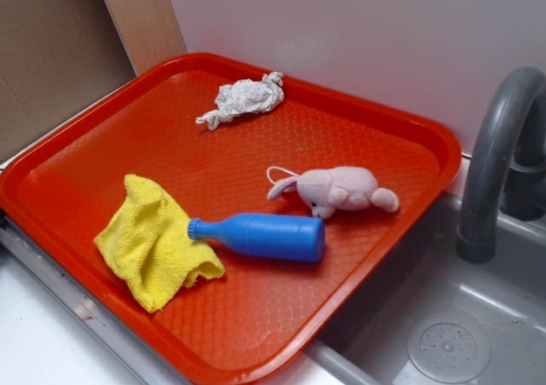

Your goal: Grab the pink bunny.

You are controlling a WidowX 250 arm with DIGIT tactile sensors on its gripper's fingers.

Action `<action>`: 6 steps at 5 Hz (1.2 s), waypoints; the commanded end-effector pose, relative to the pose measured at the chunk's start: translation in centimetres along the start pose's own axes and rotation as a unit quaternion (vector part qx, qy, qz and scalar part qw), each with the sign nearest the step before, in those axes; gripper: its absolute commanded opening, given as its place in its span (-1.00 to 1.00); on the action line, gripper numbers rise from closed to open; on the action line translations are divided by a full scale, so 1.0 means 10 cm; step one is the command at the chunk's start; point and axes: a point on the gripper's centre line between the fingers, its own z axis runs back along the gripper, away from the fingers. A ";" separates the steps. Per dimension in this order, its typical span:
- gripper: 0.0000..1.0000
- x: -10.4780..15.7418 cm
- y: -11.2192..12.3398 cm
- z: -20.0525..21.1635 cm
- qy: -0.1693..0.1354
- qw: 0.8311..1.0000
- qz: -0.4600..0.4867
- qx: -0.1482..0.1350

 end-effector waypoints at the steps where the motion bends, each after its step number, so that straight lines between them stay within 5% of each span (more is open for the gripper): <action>1: 1.00 0.00 0.00 0.00 0.000 1.000 0.000 0.000; 3: 1.00 0.41 -0.63 -0.34 -0.044 0.990 -0.134 0.020; 4: 1.00 0.61 -1.11 -0.59 -0.089 0.971 -0.223 -0.002; 6: 1.00 0.95 -2.08 -0.90 -0.115 0.930 -0.349 -0.027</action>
